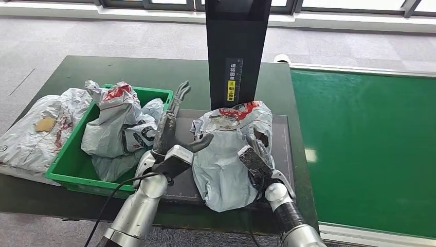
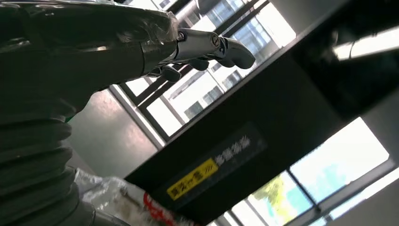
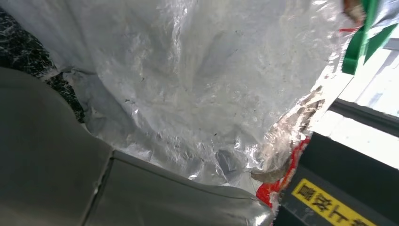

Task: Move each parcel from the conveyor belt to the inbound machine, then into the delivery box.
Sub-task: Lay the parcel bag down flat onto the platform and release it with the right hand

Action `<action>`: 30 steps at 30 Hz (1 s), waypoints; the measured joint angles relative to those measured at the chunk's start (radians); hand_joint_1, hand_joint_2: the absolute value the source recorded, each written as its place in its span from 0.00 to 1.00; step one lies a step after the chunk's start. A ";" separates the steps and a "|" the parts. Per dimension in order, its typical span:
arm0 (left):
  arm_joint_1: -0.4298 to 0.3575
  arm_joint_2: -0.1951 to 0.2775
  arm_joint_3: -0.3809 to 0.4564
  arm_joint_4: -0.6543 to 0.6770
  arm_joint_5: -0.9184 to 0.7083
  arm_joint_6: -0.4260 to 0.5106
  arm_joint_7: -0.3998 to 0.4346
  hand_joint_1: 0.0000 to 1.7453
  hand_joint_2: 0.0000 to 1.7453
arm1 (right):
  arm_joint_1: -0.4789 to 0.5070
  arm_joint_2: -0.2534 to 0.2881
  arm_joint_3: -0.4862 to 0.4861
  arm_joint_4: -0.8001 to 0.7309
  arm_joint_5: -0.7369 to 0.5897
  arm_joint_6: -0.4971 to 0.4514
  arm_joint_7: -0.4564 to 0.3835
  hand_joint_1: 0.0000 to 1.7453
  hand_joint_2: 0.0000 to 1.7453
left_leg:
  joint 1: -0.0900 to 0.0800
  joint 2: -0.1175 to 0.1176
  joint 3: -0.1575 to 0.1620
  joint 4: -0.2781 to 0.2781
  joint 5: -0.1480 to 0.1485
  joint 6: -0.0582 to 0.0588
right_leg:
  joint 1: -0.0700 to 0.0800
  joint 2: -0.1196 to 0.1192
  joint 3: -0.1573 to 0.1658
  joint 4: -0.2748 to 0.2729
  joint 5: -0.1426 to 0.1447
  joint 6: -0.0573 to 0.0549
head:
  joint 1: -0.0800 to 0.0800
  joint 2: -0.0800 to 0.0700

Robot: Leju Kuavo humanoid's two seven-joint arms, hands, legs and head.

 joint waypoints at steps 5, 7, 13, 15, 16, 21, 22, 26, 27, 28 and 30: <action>-0.122 -0.018 -0.067 0.301 -0.181 -0.012 0.128 0.00 1.00 | -0.003 0.012 0.000 0.001 -0.012 0.039 -0.045 0.00 0.00 | 0.000 0.000 0.000 0.000 0.000 0.000 | 0.000 0.001 0.000 0.000 0.001 0.001 | 0.000 0.000; -0.157 -0.023 -0.084 0.404 -0.217 -0.015 0.177 0.00 1.00 | -0.004 0.016 0.000 0.001 -0.013 0.043 -0.047 0.00 0.00 | 0.000 0.001 0.000 0.000 0.001 0.000 | 0.000 0.001 0.000 0.000 0.002 0.001 | 0.000 0.000; -0.205 -0.025 -0.112 0.582 -0.315 -0.025 0.311 0.00 1.00 | 0.005 0.017 0.013 -0.036 -0.069 0.047 -0.047 0.00 0.00 | 0.000 0.000 0.000 0.000 0.000 0.000 | 0.000 0.001 0.000 0.000 0.001 0.000 | 0.000 0.000; -0.212 -0.025 -0.116 0.612 -0.345 -0.038 0.332 0.00 1.00 | 0.027 0.012 0.039 -0.091 -0.124 0.049 -0.045 0.00 0.00 | 0.000 0.000 0.000 0.000 0.000 0.000 | 0.000 0.001 0.000 0.000 0.001 0.000 | 0.000 0.000; -0.216 -0.026 -0.117 0.622 -0.358 -0.044 0.339 0.00 1.00 | 0.039 0.008 0.055 -0.120 -0.148 0.048 -0.044 0.00 0.00 | 0.000 0.000 -0.001 0.000 0.000 0.000 | 0.000 0.001 0.000 0.000 0.000 0.000 | 0.000 0.000; -0.241 -0.027 -0.131 0.659 -0.408 -0.090 0.361 0.90 1.00 | 0.081 -0.013 0.117 -0.215 -0.178 0.043 -0.037 0.00 0.00 | 0.000 -0.001 -0.001 0.000 0.000 0.001 | 0.000 -0.001 0.000 0.000 0.000 0.000 | 0.000 0.000; -0.243 -0.028 -0.133 0.663 -0.415 -0.099 0.362 1.00 1.00 | 0.085 -0.016 0.123 -0.224 -0.178 0.043 -0.036 0.00 0.00 | 0.000 -0.001 -0.001 0.000 0.000 0.001 | 0.000 -0.001 0.000 0.000 0.000 0.001 | 0.000 0.000; -0.250 -0.028 -0.139 0.676 -0.439 -0.112 0.369 1.00 1.00 | 0.099 -0.029 0.139 -0.250 -0.178 0.040 -0.030 0.00 0.00 | 0.000 -0.002 -0.001 0.000 0.000 0.001 | 0.000 -0.002 0.000 0.000 0.000 0.001 | 0.000 0.000; -0.252 -0.028 -0.140 0.677 -0.445 -0.107 0.374 1.00 1.00 | 0.103 -0.031 0.142 -0.257 -0.178 0.038 -0.029 0.00 0.00 | 0.000 -0.002 -0.001 0.000 0.000 0.001 | 0.000 -0.002 0.000 0.000 0.000 0.001 | 0.000 0.000; -0.254 -0.029 -0.141 0.678 -0.453 -0.098 0.381 1.00 1.00 | 0.108 -0.033 0.144 -0.263 -0.178 0.036 -0.028 0.00 0.00 | 0.000 -0.002 -0.001 0.000 0.000 0.001 | 0.000 -0.002 0.000 0.000 0.000 0.001 | 0.000 0.000; -0.256 -0.029 -0.142 0.678 -0.474 -0.061 0.405 1.00 1.00 | 0.114 -0.035 0.147 -0.279 -0.176 0.029 -0.029 0.00 0.00 | 0.000 -0.002 -0.001 0.000 0.000 0.001 | 0.000 -0.002 0.000 0.000 0.000 0.001 | 0.000 0.000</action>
